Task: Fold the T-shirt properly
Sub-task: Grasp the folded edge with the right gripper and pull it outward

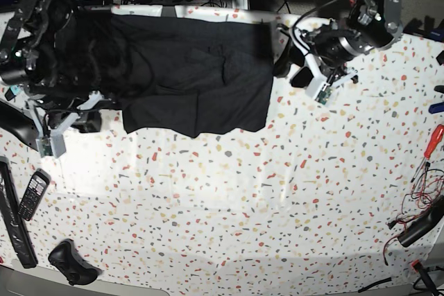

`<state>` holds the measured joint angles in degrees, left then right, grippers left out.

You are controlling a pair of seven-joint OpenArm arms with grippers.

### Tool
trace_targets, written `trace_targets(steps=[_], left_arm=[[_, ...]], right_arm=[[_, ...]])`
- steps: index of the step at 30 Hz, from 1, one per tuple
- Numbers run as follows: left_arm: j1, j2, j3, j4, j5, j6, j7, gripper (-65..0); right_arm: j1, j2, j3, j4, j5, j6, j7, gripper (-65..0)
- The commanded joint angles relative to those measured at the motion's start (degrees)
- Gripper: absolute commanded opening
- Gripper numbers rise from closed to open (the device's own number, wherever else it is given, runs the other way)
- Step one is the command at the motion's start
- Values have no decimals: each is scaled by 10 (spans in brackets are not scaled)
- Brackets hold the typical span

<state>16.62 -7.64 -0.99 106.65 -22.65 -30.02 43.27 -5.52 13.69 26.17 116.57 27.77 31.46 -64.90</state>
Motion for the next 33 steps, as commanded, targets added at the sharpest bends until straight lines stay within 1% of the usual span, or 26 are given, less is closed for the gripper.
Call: trace_targets(steps=[1,3,4,6,8,10,14,16,19,23,27,31,33], left_arm=[[-4,-2,-1,11,-7,0,-14,-405],[-4,-2,-1,11,-7,0,-14,-405],[-4,-2,-1,11,-7,0,-14,-405],[-4,-2,-1,11,-8,0,-14,-405],[-4,-2,-1,11,-8,0,-14,-405],[-4,-2,-1,11,-8,0,-14,-405],[-4,-2,-1,11,-8,0,-13,-405],[-4,-2,-1,11,-8,0,-11,-405],[-4,-2,-1,11,-8,0,-5,-405],[-4,-2,-1,11,-10,0,6,-405],[-4,-2,-1,11,-10,0,9,-405],[-4,-2,-1,11,-10,0,9,-405],[-4,-2,-1,11,-10,0,8,-405]], right_arm=[[7,5,0,12,39,13,10,-567],[7,4,-9,12,94,26,10,-567],[7,4,-17,12,107,31,10,-565],[7,4,-42,12,107,37,10,-528],[7,4,-79,12,90,47,10,-463],[7,4,-123,12,66,53,10,-426],[7,4,-220,12,3,54,10,-425],[7,4,-265,12,-39,54,10,-425],[7,4,-312,11,-92,52,10,-425],[7,4,-341,9,-113,45,11,-425],[7,4,-341,-3,-114,45,10,-425],[13,5,-341,-49,-143,44,20,-425],[25,4,-341,-73,-143,41,28,-425]])
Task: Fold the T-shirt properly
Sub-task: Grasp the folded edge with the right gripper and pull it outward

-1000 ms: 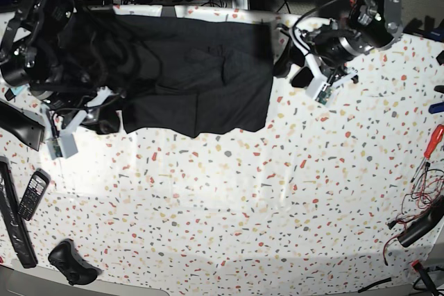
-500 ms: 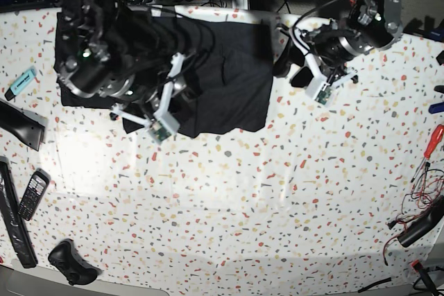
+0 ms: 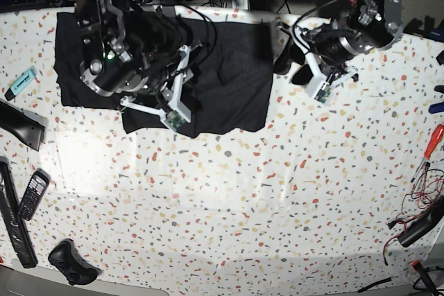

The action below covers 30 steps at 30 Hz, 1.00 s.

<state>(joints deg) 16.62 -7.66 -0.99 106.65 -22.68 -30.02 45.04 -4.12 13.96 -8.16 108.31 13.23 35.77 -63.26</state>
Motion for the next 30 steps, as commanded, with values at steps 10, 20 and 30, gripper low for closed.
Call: trace_targets(steps=[10,20,30], left_arm=[[-4,-2,-1,11,-9,0,-10,-405],[-4,-2,-1,11,-9,0,-10,-405],[-4,-2,-1,11,-7,0,-10,-405]], right_arm=[[52,2,3,-3,2,-15,13,-426],[50,2,4,-3,-23,-16,-6,-568],[49,2,51,-3,-8,-25,-7,-650]])
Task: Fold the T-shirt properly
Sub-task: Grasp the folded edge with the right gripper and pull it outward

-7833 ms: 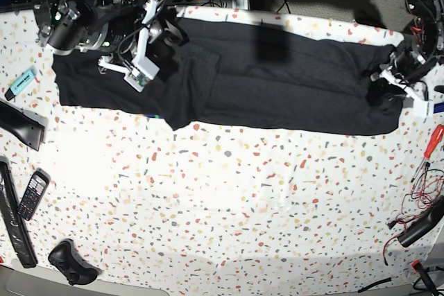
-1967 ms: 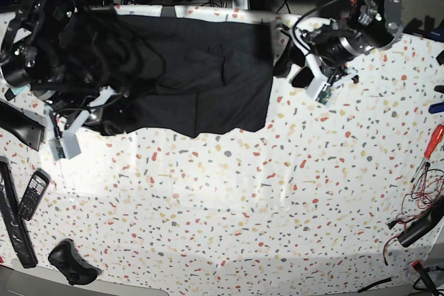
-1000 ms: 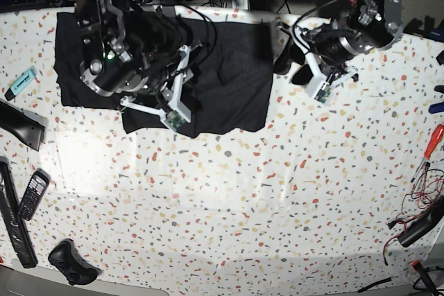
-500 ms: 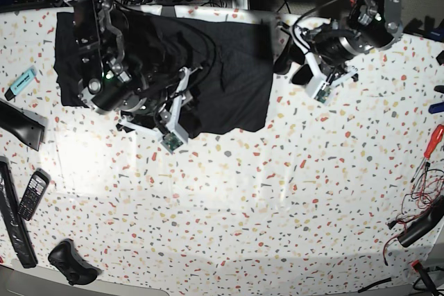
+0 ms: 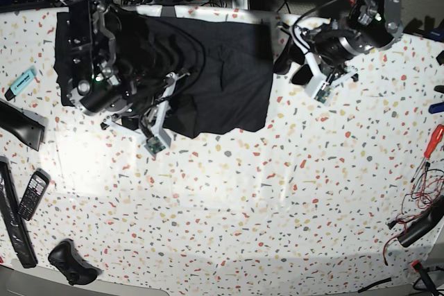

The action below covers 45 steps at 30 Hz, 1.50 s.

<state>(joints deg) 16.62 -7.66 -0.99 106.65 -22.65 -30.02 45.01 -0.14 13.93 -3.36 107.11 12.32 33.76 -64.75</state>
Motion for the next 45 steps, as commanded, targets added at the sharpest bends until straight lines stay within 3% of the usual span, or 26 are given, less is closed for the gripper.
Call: trace_targets(steps=[1,12,17,18,22,24,33,45], left_arm=[[-4,-2,-1,11,-7,0,-10,-405],[-4,-2,-1,11,-7,0,-18,-405],[-4,-2,-1,11,-7,0,-18,-405],[-4,-2,-1,11,-7,0,-18,-405],[-4,-2,-1,11,-7,0,-18,-405],[-4,-2,-1,11,-7,0,-16,-405],[-4,-2,-1,11,-7,0,4,-405],[-4,-2,-1,11,-7,0,4,-405]], right_arm=[[9,2,10,9,1,-7,8,-650],[-31,2,168,16,2,-19,5,-650],[-33,2,226,16,121,-12,6,-650],[-31,2,226,16,141,-3,6,-626],[-27,4,189,16,183,39,6,-458],[-25,4,151,16,173,42,5,-416],[14,15,-31,14,52,40,10,-414],[17,40,-45,-32,29,38,8,-418]])
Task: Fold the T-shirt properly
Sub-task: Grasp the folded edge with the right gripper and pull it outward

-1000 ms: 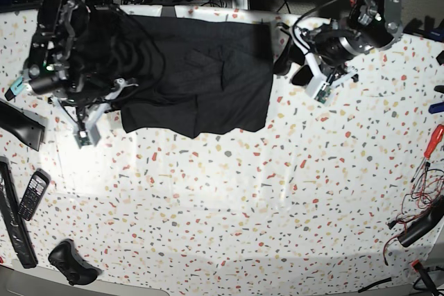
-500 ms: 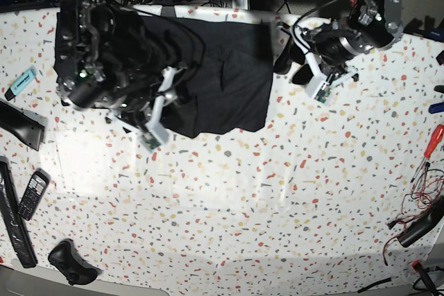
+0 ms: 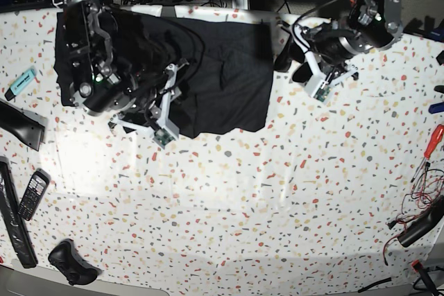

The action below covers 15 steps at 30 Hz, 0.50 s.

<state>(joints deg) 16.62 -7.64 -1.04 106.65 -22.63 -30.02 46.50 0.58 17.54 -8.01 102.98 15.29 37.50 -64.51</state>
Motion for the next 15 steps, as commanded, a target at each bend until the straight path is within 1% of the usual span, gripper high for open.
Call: trace_targets(steps=[1,3,6,8,10,13,15], left_arm=[[-4,-2,0,11,-8,0,-11,-405],[-4,-2,0,11,-8,0,-11,-405],[-4,-2,0,11,-8,0,-11,-405],[-4,-2,0,11,-8,0,-11,-405],[-4,-2,0,11,-7,0,-11,-405],[-4,-2,0,11,-7,0,-11,-405],[-4,-2,-1,11,-5,0,-12,-405]], right_arm=[[12,4,2,-1,-2,0,6,-425],[18,4,2,-16,-1,0,6,-470],[29,4,2,-17,-1,0,6,-578],[38,4,2,-17,-1,-3,5,-631],[45,4,2,-9,-2,-19,2,-650],[43,4,16,19,-2,-43,-1,-650],[35,4,38,37,-2,-60,-1,-650]])
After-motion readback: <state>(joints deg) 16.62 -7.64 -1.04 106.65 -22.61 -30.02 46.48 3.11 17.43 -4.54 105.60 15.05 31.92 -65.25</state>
